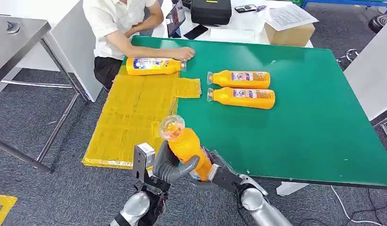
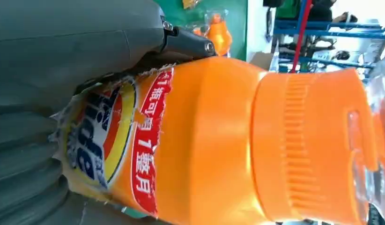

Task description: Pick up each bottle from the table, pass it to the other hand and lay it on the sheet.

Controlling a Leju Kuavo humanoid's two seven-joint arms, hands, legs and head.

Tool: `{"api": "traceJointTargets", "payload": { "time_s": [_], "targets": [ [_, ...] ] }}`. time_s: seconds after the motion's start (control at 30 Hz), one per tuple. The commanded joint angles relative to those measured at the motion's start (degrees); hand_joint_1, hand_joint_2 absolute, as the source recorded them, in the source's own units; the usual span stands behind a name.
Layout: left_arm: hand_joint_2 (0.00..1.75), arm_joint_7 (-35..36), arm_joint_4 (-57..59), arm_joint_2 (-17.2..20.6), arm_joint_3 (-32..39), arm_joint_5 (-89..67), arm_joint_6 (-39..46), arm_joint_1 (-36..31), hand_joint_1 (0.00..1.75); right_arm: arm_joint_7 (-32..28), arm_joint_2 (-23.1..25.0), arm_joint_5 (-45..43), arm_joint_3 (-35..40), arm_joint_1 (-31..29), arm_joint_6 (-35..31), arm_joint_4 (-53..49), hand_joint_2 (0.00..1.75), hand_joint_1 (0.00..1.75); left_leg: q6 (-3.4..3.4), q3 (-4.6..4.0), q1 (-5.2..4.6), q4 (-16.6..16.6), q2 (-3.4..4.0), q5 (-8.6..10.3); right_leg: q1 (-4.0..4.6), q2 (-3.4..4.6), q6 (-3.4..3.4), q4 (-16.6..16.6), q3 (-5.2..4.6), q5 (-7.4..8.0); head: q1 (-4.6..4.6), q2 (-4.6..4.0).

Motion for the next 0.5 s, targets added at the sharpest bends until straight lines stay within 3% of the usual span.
{"api": "traceJointTargets", "payload": {
  "time_s": [0.03, 0.2, 0.23, 0.27, 0.3, 0.33, 0.37, 0.5],
  "targets": [
    [1.75, -0.7, 3.6, -1.5, 2.7, 1.2, 0.8, -2.7, 1.75, -2.2, 3.6, -2.2, 2.7, -0.4, -1.6, -1.9, 0.0, 0.0, -0.16, 0.3, 0.04, 0.0, 0.07, -0.13, 0.04, 0.1, -0.18, 0.1, 0.23, -0.13, -0.02, 0.0],
    [1.75, -0.7, 0.2, -0.6, 5.7, 4.2, 1.3, -3.1, 1.75, -2.9, 4.6, -0.2, 1.6, 1.9, -8.0, -3.3, 0.0, 0.0, -0.1, 0.11, 0.05, 0.0, 0.02, -0.06, 0.05, 0.03, -0.12, 0.0, 0.08, -0.06, 0.0, 0.0],
    [1.75, -4.5, -0.1, -0.6, 6.6, -1.3, 9.0, -3.6, 1.75, -2.6, 5.9, -1.9, -0.8, 3.8, -11.3, -4.5, 0.0, 0.0, -0.16, 0.26, 0.07, 0.0, 0.02, -0.12, 0.07, 0.05, -0.17, 0.0, 0.21, -0.13, 0.0, 0.0],
    [1.75, -4.8, 1.0, 0.1, 7.5, -3.3, 12.1, -4.8, 1.75, -2.4, 7.4, -3.5, -3.3, 6.3, -15.8, -7.2, 0.0, 0.0, -0.1, 0.09, 0.04, 0.0, -0.01, -0.05, 0.04, 0.01, -0.1, 0.0, 0.06, -0.06, 0.0, 0.0],
    [1.75, -4.8, 1.5, 0.4, 8.0, -3.2, 12.0, -5.2, 1.75, -2.0, 7.3, -3.5, -3.1, 6.7, -16.0, -8.2, 0.0, 0.0, -0.15, 0.22, 0.06, 0.0, 0.0, -0.12, 0.05, 0.03, -0.16, 0.1, 0.18, -0.13, 0.0, 0.0],
    [1.75, -6.3, 3.6, 0.2, 9.2, -7.0, 18.7, -6.2, 1.75, -3.2, 9.5, -1.5, -6.1, 8.5, -25.6, -10.2, 0.0, 0.0, -0.11, 0.09, 0.04, 0.0, -0.11, -0.03, 0.04, -0.1, -0.12, 0.0, 0.06, -0.09, -0.02, 0.0],
    [1.75, -8.3, 5.2, 0.3, 10.2, -9.7, 21.6, -7.5, 1.75, -8.2, 12.5, -1.2, -10.0, 10.0, -38.6, -12.8, 0.0, 0.0, -0.16, 0.18, 0.07, 0.0, -0.12, -0.09, 0.06, -0.1, -0.17, 0.1, 0.15, -0.15, 0.0, 0.0],
    [1.75, -8.2, 5.6, 0.2, 11.0, -9.9, 21.0, -8.3, 1.75, -6.1, 11.2, -1.7, -9.0, 9.7, -39.2, -15.4, 0.0, 0.0, -0.16, 0.15, 0.05, 0.0, -0.07, -0.07, 0.03, -0.04, -0.18, 0.2, 0.07, -0.14, 0.02, 0.0]
  ]
}}
